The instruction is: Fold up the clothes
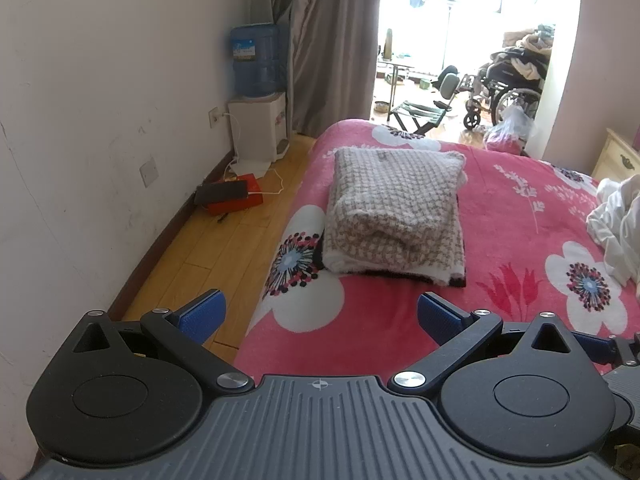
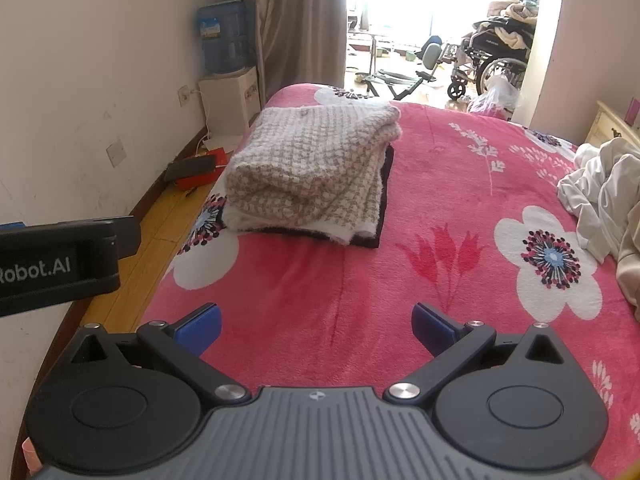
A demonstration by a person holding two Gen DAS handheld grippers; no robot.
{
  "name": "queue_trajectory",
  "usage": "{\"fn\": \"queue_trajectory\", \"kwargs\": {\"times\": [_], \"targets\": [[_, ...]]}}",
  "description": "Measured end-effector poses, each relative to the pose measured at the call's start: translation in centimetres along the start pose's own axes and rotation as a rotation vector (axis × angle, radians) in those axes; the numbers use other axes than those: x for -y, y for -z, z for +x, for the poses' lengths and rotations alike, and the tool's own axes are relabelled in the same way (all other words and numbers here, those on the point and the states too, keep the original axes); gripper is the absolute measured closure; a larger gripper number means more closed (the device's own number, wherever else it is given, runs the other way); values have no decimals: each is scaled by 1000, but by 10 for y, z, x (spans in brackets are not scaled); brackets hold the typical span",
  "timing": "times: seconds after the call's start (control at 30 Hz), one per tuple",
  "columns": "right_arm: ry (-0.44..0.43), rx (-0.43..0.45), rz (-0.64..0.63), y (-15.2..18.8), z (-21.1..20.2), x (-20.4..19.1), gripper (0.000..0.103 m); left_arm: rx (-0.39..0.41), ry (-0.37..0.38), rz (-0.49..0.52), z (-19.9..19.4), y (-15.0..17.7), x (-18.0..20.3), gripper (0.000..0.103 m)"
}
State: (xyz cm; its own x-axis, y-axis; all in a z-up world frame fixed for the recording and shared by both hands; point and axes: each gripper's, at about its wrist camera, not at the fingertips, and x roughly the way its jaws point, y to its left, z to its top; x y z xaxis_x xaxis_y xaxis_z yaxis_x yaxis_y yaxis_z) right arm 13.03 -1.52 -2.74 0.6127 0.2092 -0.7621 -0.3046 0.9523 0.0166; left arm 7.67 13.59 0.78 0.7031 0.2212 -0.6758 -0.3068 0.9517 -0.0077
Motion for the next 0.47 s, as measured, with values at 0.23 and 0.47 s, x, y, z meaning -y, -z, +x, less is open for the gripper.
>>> {"fn": "queue_trajectory", "kwargs": {"times": [0.23, 0.47], "targets": [[-1, -1, -5, 0, 1, -2, 0, -2, -2, -5, 0, 0, -2, 0], [-1, -2, -7, 1, 2, -4, 0, -5, -2, -8, 0, 1, -5, 0]]}}
